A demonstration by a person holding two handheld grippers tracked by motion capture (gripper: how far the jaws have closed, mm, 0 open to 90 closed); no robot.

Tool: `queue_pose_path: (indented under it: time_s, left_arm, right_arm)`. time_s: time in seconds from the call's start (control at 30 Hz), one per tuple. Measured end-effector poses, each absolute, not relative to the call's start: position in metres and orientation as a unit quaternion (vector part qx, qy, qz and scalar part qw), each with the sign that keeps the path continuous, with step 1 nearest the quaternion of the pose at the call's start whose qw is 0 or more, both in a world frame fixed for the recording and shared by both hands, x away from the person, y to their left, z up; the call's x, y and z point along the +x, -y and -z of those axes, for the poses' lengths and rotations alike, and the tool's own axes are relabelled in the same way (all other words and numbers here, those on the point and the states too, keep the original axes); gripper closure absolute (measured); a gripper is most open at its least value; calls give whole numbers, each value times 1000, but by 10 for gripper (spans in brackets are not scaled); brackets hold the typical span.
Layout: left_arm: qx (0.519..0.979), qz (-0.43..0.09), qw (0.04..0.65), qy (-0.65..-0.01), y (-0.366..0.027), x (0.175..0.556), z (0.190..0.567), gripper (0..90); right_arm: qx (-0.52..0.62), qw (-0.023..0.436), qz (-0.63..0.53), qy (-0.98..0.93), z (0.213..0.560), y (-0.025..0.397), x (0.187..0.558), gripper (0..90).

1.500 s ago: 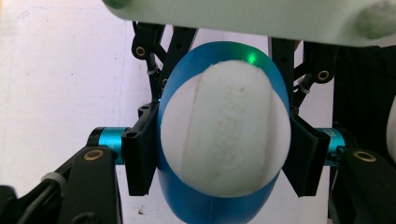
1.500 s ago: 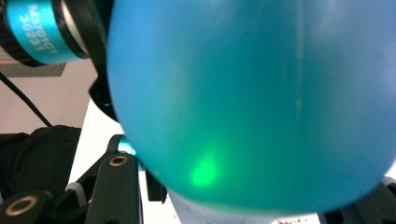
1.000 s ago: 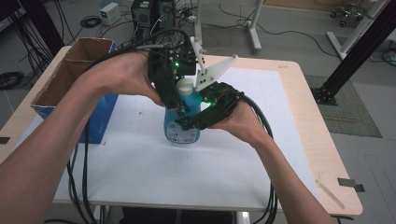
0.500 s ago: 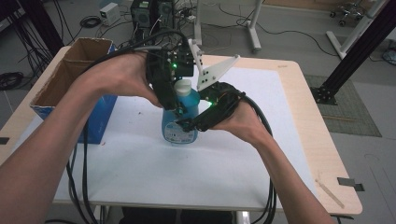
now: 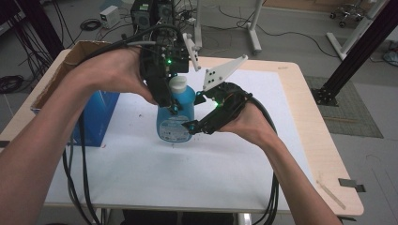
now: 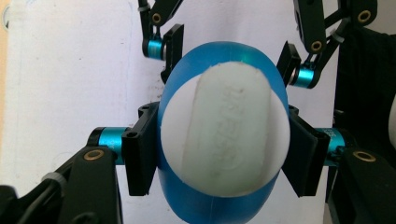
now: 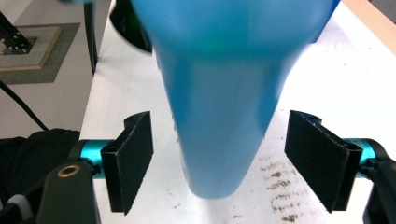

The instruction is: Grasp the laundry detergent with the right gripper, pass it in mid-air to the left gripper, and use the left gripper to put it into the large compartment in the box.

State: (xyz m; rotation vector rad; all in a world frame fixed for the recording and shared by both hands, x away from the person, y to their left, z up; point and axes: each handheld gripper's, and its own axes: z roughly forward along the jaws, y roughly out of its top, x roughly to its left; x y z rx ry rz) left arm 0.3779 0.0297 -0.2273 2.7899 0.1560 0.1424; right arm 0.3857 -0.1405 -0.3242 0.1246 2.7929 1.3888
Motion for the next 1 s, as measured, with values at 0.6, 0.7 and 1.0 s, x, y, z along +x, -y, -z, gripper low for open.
queue_pose_path:
  time_s: [0.6, 0.7, 1.0]
  left_arm:
    - [981, -60, 166, -85, -60, 384, 174, 376]
    - [980, -67, 164, -95, -72, 386, 156, 376]
    - [974, -93, 152, -142, -106, 391, 105, 377]
  right_arm:
    - [81, 48, -384, -919, 317, 184, 379, 192]
    - [100, 71, -355, -927, 316, 199, 378, 126]
    - [137, 116, -305, -935, 305, 236, 374, 126]
